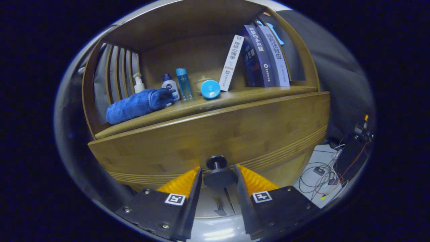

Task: Pull open the drawer, take out the items inside it, and place them on the countertop above the cabinet.

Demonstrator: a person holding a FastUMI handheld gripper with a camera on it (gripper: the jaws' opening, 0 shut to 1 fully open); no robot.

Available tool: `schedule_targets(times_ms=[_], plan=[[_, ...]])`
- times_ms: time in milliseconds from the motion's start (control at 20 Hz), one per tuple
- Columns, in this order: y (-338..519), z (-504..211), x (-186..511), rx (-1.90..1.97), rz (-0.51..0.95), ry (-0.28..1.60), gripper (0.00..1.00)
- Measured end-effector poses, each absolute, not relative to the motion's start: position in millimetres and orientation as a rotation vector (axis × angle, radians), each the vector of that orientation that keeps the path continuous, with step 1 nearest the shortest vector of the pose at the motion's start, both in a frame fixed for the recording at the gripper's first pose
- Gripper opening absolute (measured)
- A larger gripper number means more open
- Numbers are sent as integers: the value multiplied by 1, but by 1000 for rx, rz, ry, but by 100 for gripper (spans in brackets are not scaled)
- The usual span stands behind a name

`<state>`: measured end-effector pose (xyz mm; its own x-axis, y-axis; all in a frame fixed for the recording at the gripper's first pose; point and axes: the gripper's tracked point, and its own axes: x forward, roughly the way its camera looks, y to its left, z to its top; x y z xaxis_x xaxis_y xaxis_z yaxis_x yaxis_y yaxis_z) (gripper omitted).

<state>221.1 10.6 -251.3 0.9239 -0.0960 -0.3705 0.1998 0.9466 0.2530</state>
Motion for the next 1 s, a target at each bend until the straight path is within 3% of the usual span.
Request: schedule_targets(times_ms=[650,1000], plan=[[13,-249,237,332,-130,343,58],[-1,-208,209,346,-215,259,58]])
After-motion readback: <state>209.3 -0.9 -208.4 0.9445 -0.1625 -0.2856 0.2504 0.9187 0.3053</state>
